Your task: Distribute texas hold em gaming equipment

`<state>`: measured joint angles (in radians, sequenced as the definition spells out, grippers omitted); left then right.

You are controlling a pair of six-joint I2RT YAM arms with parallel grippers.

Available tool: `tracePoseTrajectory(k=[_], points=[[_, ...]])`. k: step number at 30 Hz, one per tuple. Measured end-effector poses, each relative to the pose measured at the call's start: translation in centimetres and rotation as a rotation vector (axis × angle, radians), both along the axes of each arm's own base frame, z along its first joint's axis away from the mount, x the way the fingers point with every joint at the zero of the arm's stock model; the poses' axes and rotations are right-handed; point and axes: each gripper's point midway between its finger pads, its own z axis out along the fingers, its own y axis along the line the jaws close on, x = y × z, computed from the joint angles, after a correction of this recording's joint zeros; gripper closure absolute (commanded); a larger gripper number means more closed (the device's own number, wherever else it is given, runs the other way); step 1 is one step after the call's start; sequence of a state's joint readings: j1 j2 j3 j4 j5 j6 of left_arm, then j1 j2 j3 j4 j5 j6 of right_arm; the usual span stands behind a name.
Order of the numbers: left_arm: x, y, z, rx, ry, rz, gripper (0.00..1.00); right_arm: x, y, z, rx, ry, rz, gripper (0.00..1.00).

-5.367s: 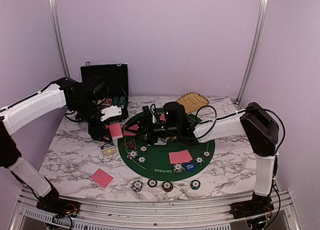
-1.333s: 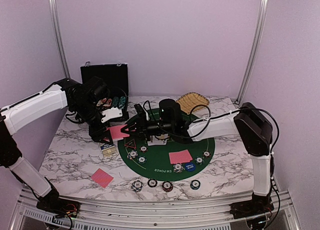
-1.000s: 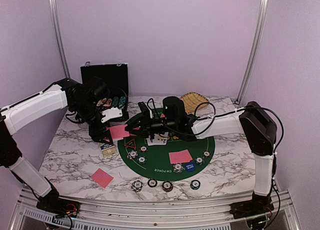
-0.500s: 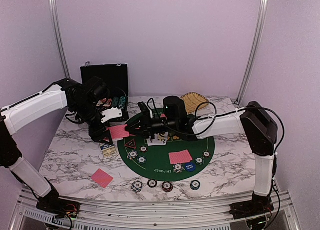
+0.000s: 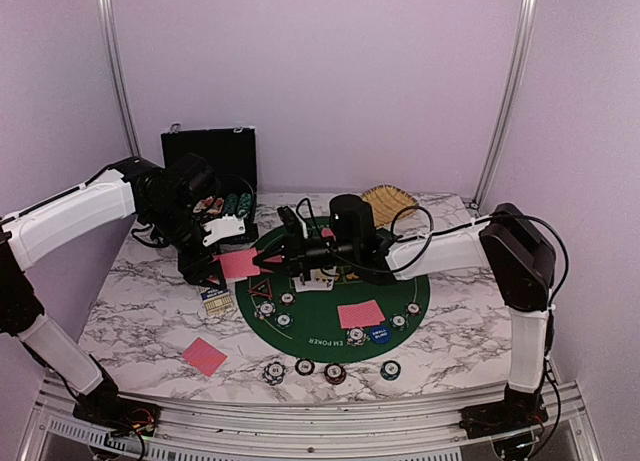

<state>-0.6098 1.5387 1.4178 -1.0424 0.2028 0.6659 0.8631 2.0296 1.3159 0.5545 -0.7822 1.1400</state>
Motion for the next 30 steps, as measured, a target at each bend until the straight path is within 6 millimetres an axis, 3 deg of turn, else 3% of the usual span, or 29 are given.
tracePoseTrajectory(k=[7,14,19,27,30], points=[[0.0,0.0,0.0,0.003,-0.004,-0.003,1.00,0.5,-1.8,-0.4,0.002,0.037,-0.017,1.00],[0.1,0.2,-0.1,0.014,-0.011,-0.001,1.00,1.8,-5.6,-0.2,-0.006,0.051,-0.068,1.00],[0.2,0.2,-0.1,0.016,-0.012,0.000,1.00,2.6,-8.4,-1.3,-0.032,0.077,-0.111,1.00],[0.2,0.2,-0.1,0.016,-0.012,0.000,1.00,5.5,-14.8,-3.3,-0.082,0.086,-0.233,1.00],[0.2,0.2,-0.1,0.016,-0.012,0.001,1.00,6.8,-17.1,-4.9,-0.117,0.095,-0.283,1.00]])
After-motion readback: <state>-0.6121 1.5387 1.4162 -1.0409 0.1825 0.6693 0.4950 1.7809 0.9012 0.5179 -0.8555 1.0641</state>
